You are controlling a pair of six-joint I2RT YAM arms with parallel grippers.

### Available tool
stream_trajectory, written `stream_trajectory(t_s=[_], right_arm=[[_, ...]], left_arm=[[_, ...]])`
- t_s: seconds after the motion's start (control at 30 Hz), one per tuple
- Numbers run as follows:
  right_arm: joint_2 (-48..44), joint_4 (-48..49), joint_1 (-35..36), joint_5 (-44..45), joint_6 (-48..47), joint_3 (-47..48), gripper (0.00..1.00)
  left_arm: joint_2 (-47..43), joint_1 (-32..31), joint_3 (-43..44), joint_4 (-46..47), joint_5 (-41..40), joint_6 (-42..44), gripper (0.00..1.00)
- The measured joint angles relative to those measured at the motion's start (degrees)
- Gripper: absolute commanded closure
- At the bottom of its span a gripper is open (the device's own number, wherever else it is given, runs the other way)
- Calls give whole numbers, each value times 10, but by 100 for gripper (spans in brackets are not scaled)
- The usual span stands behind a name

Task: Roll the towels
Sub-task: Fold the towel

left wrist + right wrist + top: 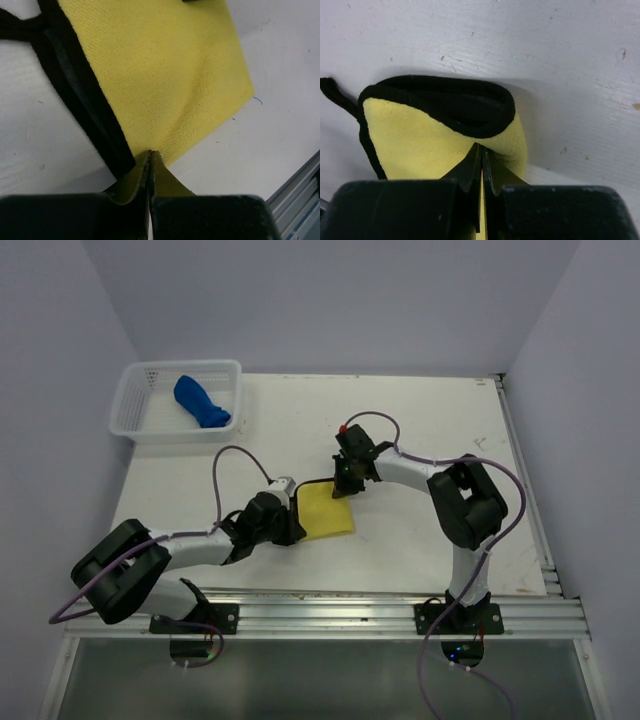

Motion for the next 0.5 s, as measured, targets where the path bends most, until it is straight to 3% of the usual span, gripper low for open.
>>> stream_trajectory(t_s=[0.3,0.5], right_arm=[[15,11,-5,-19,6,8,100],[18,2,-7,-27,5,25,92]], left_arm=[[7,-5,-20,22,-16,-36,100],[2,-7,-23,21,-22,-38,100]])
